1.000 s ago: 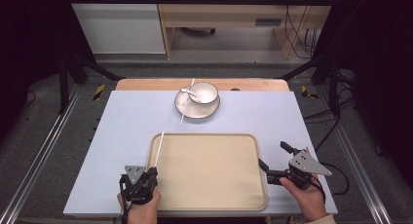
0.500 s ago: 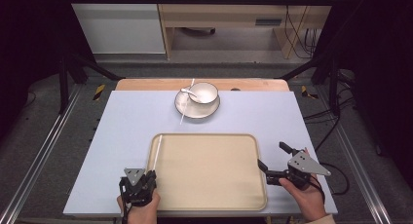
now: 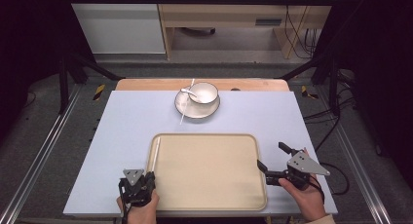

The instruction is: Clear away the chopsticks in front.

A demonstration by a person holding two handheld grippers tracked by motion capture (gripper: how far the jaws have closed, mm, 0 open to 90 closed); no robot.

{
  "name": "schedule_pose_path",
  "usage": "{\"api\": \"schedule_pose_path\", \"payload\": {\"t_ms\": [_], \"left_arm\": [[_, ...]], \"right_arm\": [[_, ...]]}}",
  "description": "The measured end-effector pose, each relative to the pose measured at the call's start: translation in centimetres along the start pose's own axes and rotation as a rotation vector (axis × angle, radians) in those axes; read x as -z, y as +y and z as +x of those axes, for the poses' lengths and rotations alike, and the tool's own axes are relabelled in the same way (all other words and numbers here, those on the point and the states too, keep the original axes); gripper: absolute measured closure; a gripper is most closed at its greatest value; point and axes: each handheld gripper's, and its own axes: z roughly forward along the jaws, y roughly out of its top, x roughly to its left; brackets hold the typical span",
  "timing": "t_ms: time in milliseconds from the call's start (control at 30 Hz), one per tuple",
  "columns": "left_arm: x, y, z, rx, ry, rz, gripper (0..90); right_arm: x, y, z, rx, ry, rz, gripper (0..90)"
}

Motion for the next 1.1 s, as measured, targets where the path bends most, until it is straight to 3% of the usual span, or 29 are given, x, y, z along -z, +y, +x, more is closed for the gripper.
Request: {"api": "schedule_pose_path", "payload": {"t_ms": [633,833,933,1100], "left_arm": [[-0.2,-0.2,-0.1,-0.018,0.002,-0.005,81.8],[-0.2,0.5,-0.2,-0.04,-0.011,-0.035,74.8],[-0.5,1.3,-0.3,-0.079,-0.035,-0.042,71.4],[-1.3,2.8,-0.5,-0.176,-0.08,-0.035,62.7]], "right_arm": [[0.0,0.0,0.0,-0.001,0.005,0.001,4.1],[0.0,0.0,0.0,-0.001,0.004,0.003,4.1],[0.0,-0.1,-0.1,-0.002,-0.001,0.008,4.0],[0.0,-0.2,-0.2,0.0,-0.008,0.014,4.0]]}}
